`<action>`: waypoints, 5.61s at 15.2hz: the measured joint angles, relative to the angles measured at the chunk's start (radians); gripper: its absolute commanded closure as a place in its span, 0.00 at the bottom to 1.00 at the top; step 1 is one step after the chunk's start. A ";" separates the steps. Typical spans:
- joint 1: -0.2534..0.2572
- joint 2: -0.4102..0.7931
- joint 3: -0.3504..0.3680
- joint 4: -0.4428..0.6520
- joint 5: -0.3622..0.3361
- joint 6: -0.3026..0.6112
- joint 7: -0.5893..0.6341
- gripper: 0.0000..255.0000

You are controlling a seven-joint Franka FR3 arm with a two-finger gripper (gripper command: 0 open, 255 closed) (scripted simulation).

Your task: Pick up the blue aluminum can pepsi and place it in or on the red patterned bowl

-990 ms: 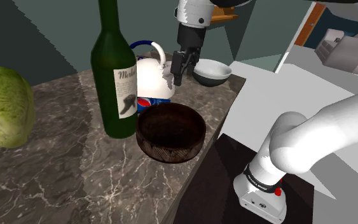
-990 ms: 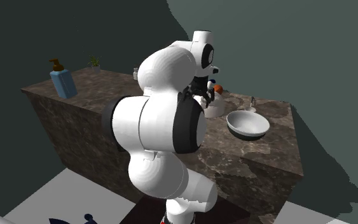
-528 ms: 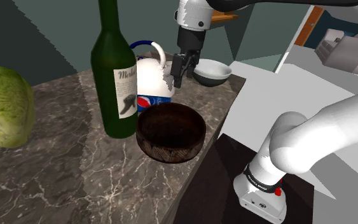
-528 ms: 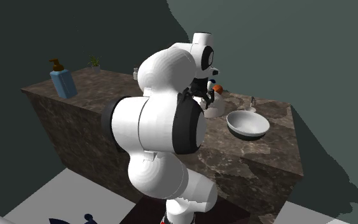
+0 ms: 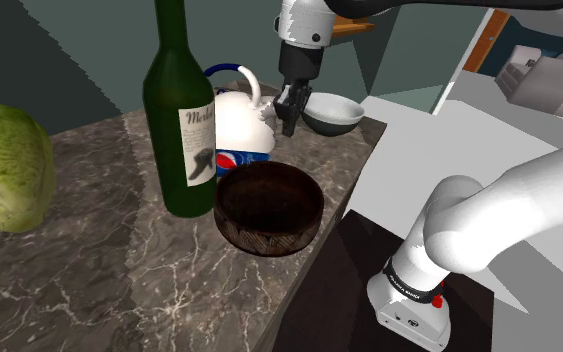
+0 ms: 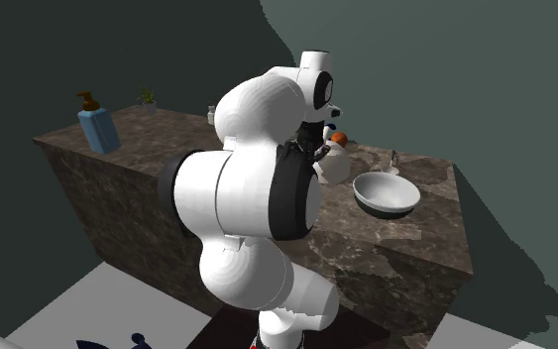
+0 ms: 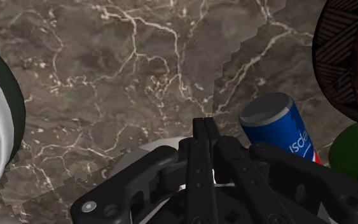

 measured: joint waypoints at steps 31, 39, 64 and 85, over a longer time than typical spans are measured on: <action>0.161 0.182 0.016 0.092 -0.024 0.135 -0.199 1.00; 0.170 0.157 0.018 0.061 -0.079 0.179 -0.191 1.00; 0.211 0.182 -0.003 0.063 -0.017 0.159 -0.225 0.00; 0.208 0.230 -0.007 0.051 -0.015 0.146 -0.228 1.00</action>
